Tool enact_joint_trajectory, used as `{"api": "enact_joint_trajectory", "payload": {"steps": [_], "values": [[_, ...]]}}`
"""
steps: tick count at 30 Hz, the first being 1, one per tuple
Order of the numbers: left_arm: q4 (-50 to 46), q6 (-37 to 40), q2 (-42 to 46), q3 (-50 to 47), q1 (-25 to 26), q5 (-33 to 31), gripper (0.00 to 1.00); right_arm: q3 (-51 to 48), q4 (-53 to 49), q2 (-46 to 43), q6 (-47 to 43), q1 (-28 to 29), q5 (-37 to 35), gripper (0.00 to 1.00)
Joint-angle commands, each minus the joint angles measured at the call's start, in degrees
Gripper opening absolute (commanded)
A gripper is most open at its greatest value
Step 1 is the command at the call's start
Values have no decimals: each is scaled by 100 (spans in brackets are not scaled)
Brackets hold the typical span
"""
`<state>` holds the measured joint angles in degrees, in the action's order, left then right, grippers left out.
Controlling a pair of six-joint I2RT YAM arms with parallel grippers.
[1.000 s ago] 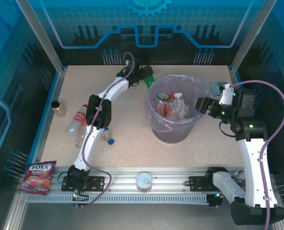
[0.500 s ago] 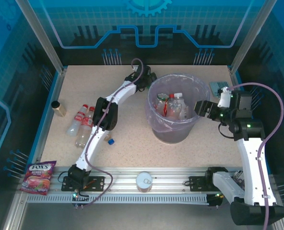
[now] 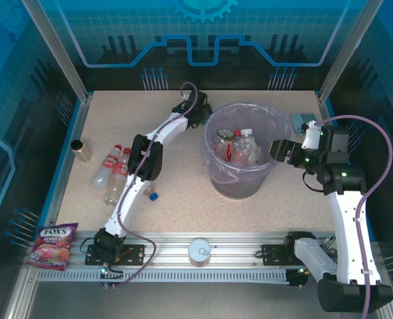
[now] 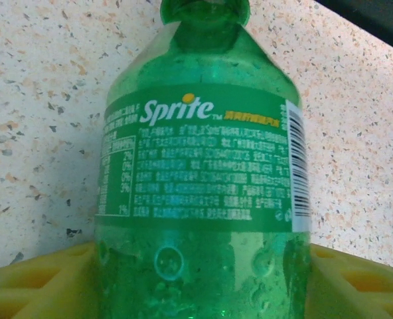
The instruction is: Put the plastic bottles in the bin
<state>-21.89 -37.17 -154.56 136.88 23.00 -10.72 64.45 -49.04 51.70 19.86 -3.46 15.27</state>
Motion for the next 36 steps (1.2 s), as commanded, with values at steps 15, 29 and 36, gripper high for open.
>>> {"api": "enact_joint_trajectory", "payload": {"steps": [15,29,36], "values": [[1949,-8,2395,-3258,-204,995,59,-148,262,-339,361,-84,631,87],[2013,-35,5119,-5477,-290,1916,54,-444,768,-491,581,-23,539,79],[978,764,6690,-5693,-312,1672,54,-240,777,-188,496,-28,564,73]]}}
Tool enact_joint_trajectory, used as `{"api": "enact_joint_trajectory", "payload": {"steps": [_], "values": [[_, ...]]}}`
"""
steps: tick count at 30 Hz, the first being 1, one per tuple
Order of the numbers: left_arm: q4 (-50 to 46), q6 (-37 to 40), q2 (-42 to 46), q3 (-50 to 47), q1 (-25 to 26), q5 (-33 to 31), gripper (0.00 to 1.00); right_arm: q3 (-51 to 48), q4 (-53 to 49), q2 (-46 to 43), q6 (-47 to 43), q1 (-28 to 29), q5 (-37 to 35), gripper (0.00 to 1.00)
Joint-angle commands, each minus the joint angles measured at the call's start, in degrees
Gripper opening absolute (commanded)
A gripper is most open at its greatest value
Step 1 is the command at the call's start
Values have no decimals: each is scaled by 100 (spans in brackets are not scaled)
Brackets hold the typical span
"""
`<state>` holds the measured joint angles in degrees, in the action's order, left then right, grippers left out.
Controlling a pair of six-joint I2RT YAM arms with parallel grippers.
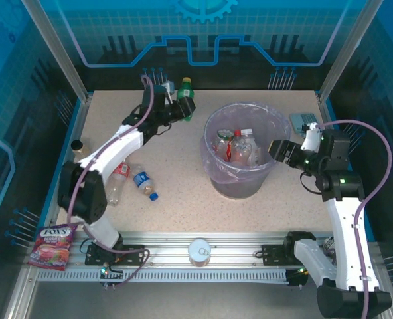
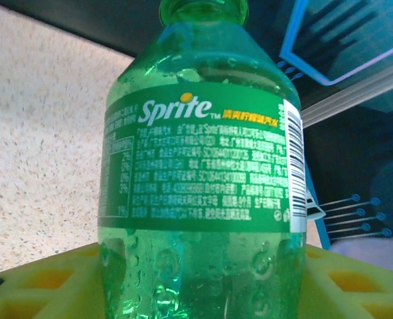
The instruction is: Put the plastic bottles in the bin
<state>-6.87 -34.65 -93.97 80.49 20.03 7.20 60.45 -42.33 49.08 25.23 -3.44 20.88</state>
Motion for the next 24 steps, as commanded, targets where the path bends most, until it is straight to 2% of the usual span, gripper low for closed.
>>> {"api": "enact_joint_trajectory", "payload": {"steps": [1,3,4,7,10,16,18,24], "values": [[-711,663,871,-59,-13,-244,54,145,125,93,-21,-30,11,72],[-1024,854,1281,-21,-12,-382,51,117,163,102,-10,-31,30,67],[-1153,880,1459,18,-8,-352,45,109,167,93,-9,-29,16,66],[-1396,881,1646,251,71,158,36,40,241,76,-18,-34,30,61],[-1515,1016,1641,503,472,330,35,57,226,100,-16,-31,53,59],[-1379,1367,1597,721,1293,-75,28,104,141,94,-59,-27,99,57],[-1402,1429,1440,852,1467,99,27,74,160,80,-34,-24,109,57],[-2271,2060,724,1655,2095,564,26,71,190,67,9,-23,100,58]]}}
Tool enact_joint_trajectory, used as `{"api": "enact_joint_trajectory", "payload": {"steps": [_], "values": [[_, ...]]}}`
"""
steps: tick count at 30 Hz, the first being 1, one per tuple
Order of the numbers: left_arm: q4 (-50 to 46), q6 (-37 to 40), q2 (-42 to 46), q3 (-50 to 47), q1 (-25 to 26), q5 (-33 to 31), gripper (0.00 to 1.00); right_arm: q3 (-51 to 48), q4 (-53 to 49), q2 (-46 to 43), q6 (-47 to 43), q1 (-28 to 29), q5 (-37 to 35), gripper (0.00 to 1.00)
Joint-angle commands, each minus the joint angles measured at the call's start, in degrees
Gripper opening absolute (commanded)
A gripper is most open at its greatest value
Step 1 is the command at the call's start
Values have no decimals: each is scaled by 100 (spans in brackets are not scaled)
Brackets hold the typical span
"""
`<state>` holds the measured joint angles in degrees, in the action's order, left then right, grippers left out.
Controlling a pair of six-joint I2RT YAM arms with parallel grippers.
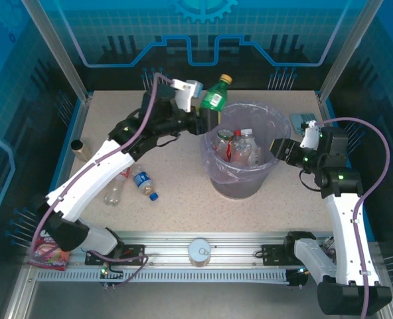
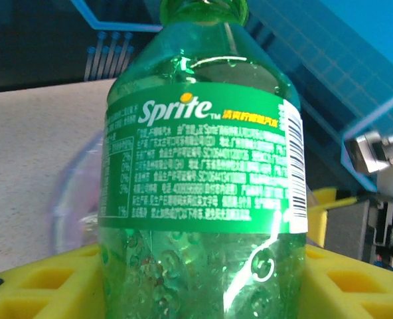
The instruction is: Put the plastic bottles in the bin
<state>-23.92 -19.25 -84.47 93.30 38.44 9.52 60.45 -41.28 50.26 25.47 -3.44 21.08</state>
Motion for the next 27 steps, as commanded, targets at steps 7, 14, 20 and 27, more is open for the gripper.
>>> {"api": "enact_joint_trajectory", "payload": {"steps": [7,14,20,27], "values": [[-912,1013,-562,762,804,281,27,129,101,-16,-35,-16,92,58],[-1667,2230,-1147,1353,773,-386,28,255,-76,-80,-178,-16,72,58],[-1716,3000,-1298,1399,367,-290,27,276,-144,-147,-256,-22,45,58],[-1890,3106,-1637,1662,57,210,28,244,-245,-210,-311,-34,-25,59]]}}
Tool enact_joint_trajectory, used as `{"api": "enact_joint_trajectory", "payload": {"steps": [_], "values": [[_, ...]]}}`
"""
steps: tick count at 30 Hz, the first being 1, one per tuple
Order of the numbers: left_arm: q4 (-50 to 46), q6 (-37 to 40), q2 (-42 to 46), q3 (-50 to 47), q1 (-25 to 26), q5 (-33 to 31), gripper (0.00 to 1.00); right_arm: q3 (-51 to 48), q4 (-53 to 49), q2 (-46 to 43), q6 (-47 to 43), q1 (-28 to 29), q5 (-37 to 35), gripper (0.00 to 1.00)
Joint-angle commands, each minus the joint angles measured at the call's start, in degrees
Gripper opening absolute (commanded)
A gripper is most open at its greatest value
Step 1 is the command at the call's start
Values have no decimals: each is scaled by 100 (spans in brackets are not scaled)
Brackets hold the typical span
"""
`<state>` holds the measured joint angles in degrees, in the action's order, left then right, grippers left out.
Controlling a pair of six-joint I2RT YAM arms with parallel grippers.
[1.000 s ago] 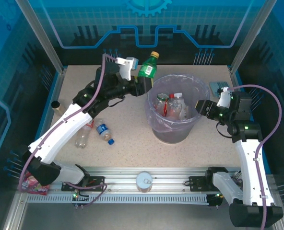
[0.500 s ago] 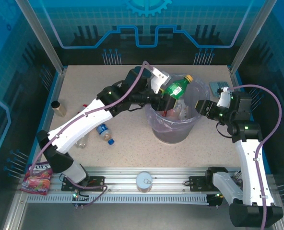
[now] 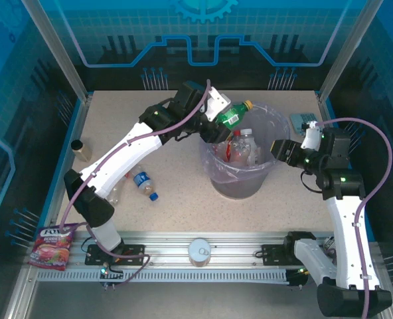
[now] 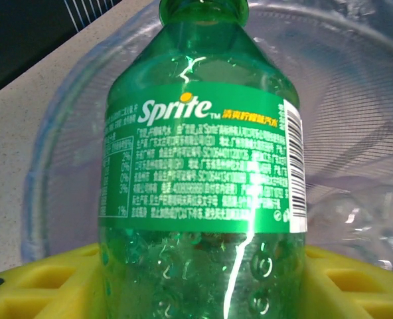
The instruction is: Put the plastic bottles in the bin
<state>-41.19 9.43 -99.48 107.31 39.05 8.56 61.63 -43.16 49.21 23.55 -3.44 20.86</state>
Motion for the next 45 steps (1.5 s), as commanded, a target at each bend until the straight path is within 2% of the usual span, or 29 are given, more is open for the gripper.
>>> {"api": "enact_joint_trajectory", "payload": {"steps": [1,7,21,29,40,45], "values": [[-228,243,-208,336,-6,340,28,116,-53,-113,-122,-31,-4,59],[-534,35,-691,823,-3,516,33,70,9,-120,-70,-28,30,59],[-653,-104,-950,1015,-2,385,79,78,0,-87,-99,-32,20,59],[-636,-169,-889,1034,7,382,81,115,-7,-30,-102,-37,58,58],[-403,-569,-480,940,-3,397,78,175,-33,26,-108,-42,58,58],[-564,-861,-155,791,-103,-23,79,190,1,78,-116,-40,53,57]]}}
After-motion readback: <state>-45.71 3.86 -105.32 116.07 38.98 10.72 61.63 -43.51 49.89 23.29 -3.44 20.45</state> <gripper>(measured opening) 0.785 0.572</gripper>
